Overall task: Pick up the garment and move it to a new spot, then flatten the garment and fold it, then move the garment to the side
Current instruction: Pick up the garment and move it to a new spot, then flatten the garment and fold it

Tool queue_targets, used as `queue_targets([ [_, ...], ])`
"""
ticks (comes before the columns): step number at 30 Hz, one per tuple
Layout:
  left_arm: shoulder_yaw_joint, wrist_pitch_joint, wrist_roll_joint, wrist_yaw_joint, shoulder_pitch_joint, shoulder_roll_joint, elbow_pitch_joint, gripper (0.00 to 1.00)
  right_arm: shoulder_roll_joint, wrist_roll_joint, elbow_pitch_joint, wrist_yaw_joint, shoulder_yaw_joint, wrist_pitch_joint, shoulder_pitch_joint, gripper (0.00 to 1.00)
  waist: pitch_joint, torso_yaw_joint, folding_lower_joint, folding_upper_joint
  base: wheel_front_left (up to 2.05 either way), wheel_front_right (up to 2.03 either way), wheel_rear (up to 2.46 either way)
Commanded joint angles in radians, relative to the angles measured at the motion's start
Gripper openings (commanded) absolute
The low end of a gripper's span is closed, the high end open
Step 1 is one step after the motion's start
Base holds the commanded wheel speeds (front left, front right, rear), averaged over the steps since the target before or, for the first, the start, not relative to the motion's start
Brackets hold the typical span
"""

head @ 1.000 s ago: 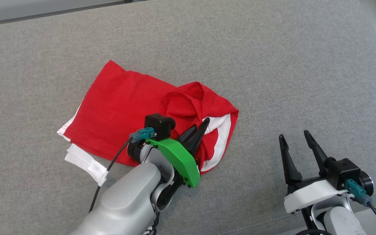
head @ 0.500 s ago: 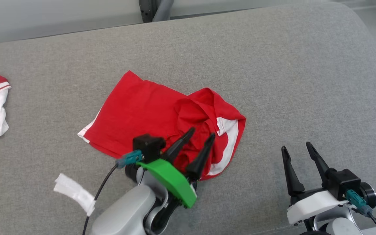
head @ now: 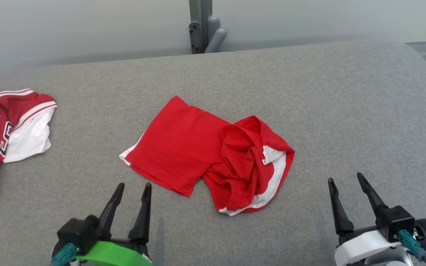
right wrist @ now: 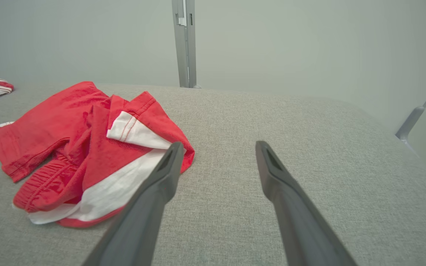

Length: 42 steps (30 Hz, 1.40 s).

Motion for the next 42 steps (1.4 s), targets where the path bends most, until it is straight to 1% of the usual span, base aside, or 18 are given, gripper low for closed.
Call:
queue_targets([
  [1, 0.036, 0.0, 0.048, -0.012, 0.049, 0.003, -0.011, 1.0, -0.003, -0.006, -0.004, -0.001, -0.007, -0.001, 0.018, 1.0, -0.036, 0.037, 0.0, 0.0001, 0.0, 0.0, 0.0],
  [4, 0.121, 0.0, 0.127, -0.037, 0.121, -0.016, -0.018, 1.0, -0.003, -0.016, -0.006, -0.001, -0.014, -0.001, 0.024, 1.0, -0.049, 0.053, 0.0, 0.0001, 0.0, 0.0, 0.0],
  [10, 0.273, 0.0, 0.262, -0.102, 0.222, -0.074, -0.032, 1.0, -0.003, -0.032, -0.015, -0.001, -0.026, -0.001, 0.039, 1.0, -0.064, 0.081, 0.0, 0.0001, 0.0, 0.0, 0.0],
  [14, 0.371, 0.0, 0.326, -0.146, 0.281, -0.127, -0.041, 1.0, -0.004, -0.046, -0.014, -0.001, -0.036, -0.001, 0.053, 1.0, -0.071, 0.09, 0.0, 0.0001, 0.0, 0.0, 0.0],
  [19, 0.447, 0.0, 0.379, -0.194, 0.314, -0.18, -0.035, 1.0, -0.004, -0.054, 0.0, -0.001, -0.047, -0.001, 0.065, 1.0, -0.079, 0.1, 0.0, 0.0001, 0.0, 0.0, 0.0],
  [24, 0.474, -0.001, 0.408, -0.213, 0.302, -0.209, -0.029, 1.0, -0.003, -0.056, 0.009, -0.001, -0.058, -0.001, 0.073, 1.0, -0.079, 0.103, 0.0, 0.0001, 0.0, 0.0, 0.0],
  [30, 0.484, -0.001, 0.42, -0.22, 0.288, -0.219, -0.012, 1.0, -0.003, -0.051, 0.014, -0.001, -0.054, -0.001, 0.067, 1.0, -0.077, 0.096, 0.0, 0.0001, 0.0, 0.0, 0.0],
  [39, 0.465, -0.001, 0.407, -0.22, 0.285, -0.215, -0.009, 1.0, -0.004, -0.048, 0.015, -0.001, -0.054, -0.001, 0.065, 1.0, -0.074, 0.088, 0.0, 0.0001, 0.0, 0.0, 0.0],
  [42, 0.437, -0.001, 0.401, -0.22, 0.274, -0.214, -0.009, 1.0, -0.003, -0.048, 0.014, -0.001, -0.054, -0.001, 0.066, 1.0, -0.073, 0.085, 0.0, 0.0001, 0.0, 0.0, 0.0],
])
